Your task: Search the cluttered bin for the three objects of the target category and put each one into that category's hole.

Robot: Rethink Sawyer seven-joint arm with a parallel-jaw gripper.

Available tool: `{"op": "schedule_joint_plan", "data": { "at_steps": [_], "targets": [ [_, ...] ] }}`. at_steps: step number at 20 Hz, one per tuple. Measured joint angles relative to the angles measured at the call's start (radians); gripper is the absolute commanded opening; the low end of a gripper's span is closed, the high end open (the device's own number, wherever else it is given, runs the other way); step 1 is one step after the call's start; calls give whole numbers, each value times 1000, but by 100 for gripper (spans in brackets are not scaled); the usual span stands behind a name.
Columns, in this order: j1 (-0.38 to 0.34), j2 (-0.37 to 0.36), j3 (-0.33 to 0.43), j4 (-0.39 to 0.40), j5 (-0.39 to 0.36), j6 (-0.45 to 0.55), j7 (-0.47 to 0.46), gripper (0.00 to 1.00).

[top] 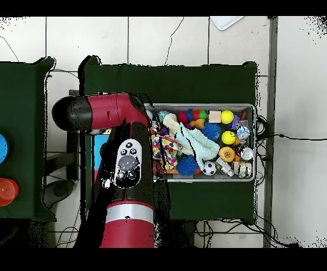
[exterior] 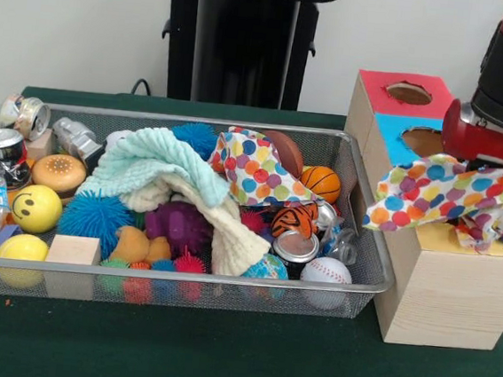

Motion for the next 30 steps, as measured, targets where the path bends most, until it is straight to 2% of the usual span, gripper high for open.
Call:
{"op": "schedule_joint_plan", "data": {
  "at_steps": [7, 18, 30],
  "targets": [
    [7, -20, -5, 25, 1, 36, 0, 0],
    [-13, 71, -1, -25, 46, -8, 0, 0],
    [-14, 77, -2, -27, 58, -16, 0, 0]
  ]
}}
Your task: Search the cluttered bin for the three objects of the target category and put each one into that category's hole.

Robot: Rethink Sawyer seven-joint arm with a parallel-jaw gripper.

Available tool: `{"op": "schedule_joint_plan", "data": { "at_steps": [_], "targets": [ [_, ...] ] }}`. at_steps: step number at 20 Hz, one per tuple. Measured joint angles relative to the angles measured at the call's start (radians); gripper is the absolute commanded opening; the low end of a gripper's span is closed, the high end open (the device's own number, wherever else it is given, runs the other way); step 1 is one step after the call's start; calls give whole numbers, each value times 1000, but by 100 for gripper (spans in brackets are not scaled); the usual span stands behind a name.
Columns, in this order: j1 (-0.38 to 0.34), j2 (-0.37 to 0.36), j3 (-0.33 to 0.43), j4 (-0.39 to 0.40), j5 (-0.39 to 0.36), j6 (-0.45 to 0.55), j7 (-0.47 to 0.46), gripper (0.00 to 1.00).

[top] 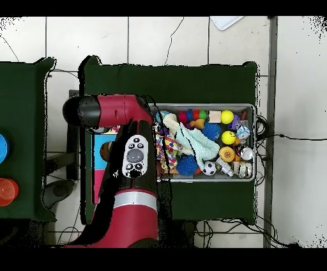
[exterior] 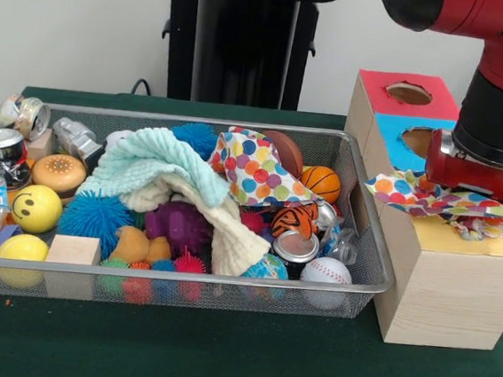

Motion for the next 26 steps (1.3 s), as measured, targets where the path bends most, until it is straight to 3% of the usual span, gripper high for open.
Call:
{"op": "schedule_joint_plan", "data": {
  "at_steps": [11, 20, 21, 26],
  "targets": [
    [5, 50, -7, -67, 1, 9, 0, 0],
    [7, 94, -17, -157, 0, 122, 0, 0],
    [7, 98, -18, -164, 1, 132, 0, 100],
    [8, 102, -18, -172, 0, 142, 0, 100]
  ]
}}
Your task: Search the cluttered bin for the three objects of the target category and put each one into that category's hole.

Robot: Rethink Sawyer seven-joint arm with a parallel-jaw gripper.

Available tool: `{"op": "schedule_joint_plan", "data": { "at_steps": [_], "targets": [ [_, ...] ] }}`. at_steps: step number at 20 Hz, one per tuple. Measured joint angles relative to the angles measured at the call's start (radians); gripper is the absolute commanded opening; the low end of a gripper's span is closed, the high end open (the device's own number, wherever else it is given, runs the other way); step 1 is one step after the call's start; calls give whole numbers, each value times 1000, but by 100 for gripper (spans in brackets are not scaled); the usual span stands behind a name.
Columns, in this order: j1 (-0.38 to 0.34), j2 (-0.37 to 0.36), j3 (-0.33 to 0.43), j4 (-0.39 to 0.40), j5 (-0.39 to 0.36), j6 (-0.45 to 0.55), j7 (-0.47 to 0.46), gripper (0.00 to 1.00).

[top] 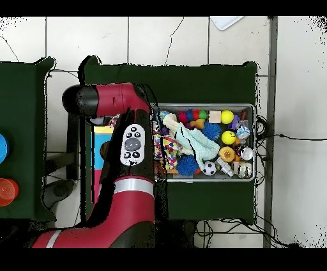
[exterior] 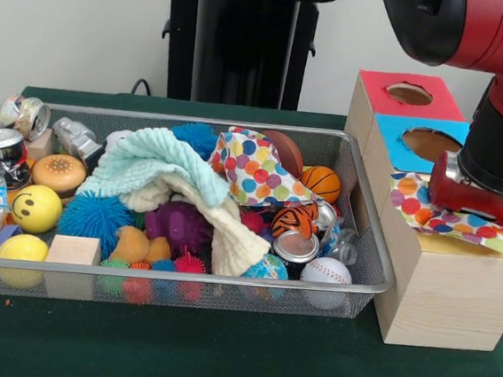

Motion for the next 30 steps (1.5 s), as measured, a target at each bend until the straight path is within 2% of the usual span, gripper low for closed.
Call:
{"op": "schedule_joint_plan", "data": {
  "at_steps": [22, 23, 30],
  "targets": [
    [1, -5, -2, 8, 0, -3, 0, 100],
    [1, -6, -2, 9, -1, -3, 0, 0],
    [-1, -8, 1, 12, -1, -3, 0, 0]
  ]
}}
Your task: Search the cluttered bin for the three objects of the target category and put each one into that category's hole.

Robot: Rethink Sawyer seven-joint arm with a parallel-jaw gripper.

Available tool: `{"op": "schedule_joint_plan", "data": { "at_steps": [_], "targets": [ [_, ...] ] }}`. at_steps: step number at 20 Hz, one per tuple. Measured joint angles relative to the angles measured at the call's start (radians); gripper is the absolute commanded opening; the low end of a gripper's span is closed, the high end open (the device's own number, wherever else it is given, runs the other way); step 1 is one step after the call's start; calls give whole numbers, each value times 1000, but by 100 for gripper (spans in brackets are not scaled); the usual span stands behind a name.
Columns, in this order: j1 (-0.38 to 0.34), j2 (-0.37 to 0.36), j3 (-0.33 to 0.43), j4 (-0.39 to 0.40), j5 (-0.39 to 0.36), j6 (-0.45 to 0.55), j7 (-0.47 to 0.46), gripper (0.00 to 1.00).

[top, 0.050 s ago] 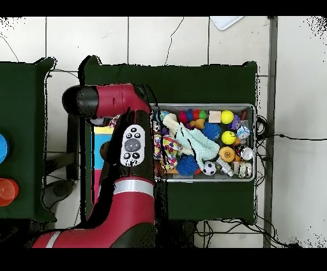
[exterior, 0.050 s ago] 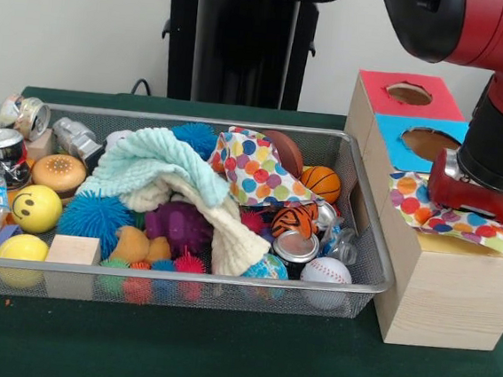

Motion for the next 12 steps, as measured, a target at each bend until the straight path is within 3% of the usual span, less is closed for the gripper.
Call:
{"op": "schedule_joint_plan", "data": {
  "at_steps": [12],
  "targets": [
    [-11, -1, 9, 0, 4, 13, 0, 0]
  ]
}}
